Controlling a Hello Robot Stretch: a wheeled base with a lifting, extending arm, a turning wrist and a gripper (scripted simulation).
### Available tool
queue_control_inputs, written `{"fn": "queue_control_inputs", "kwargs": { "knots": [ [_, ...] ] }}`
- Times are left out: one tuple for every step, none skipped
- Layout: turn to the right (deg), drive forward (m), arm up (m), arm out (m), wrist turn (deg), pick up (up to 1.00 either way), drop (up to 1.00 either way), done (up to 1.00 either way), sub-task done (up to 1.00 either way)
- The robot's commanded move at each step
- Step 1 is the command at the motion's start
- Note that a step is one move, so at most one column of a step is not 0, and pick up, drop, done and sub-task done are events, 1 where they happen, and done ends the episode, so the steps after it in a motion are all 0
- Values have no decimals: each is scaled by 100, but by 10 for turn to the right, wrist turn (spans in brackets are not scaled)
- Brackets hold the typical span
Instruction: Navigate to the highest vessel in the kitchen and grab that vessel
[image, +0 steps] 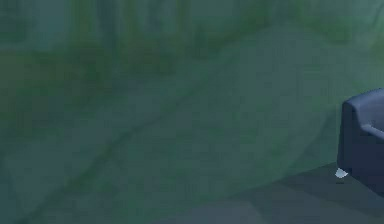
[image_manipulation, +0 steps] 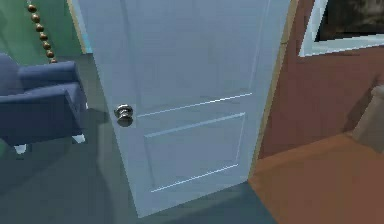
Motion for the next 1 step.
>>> {"fn": "queue_control_inputs", "kwargs": {
  "knots": [
    [60,0,0,0,0,0,0,0,0]
  ]
}}
